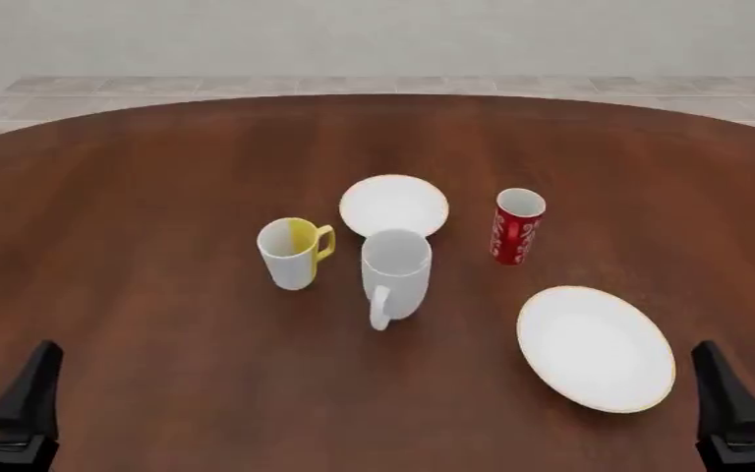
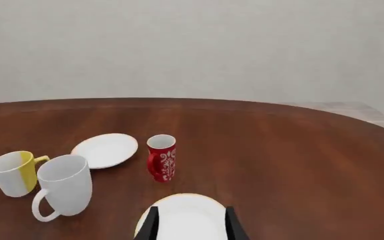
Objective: Put the white mug on the left plate.
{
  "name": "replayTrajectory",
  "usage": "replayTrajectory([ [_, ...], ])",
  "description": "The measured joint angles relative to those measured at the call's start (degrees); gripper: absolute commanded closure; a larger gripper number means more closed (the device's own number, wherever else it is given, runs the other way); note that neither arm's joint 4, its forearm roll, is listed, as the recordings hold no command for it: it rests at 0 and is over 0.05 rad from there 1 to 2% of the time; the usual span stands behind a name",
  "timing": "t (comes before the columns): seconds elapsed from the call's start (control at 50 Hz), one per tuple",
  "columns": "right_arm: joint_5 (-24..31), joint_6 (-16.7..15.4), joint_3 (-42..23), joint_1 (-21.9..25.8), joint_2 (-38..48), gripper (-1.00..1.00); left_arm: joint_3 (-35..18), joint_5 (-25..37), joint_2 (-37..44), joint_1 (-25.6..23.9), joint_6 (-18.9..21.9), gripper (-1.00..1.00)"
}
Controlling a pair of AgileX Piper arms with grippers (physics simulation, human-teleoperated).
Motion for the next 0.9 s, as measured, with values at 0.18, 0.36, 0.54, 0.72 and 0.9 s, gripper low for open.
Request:
replayTrajectory([
  [0.18,0.21,0.01,-0.28,0.00,0.26,-1.00,-0.02,0.08,0.07,0.07,-0.09,-1.00],
  [0.36,0.41,-0.02,-0.56,0.04,0.46,-1.00,0.02,0.26,0.07,0.16,-0.19,-1.00],
  [0.54,0.31,-0.06,-0.57,0.08,0.60,-1.00,0.00,0.29,0.10,0.32,-0.07,-1.00],
  [0.72,0.48,-0.12,-0.62,0.16,0.49,-1.00,-2.03,0.90,1.64,-0.61,-0.20,-1.00],
  [0.9,0.94,-0.23,-0.93,0.26,0.39,-1.00,-6.01,0.80,7.26,-2.96,-2.22,-1.00],
])
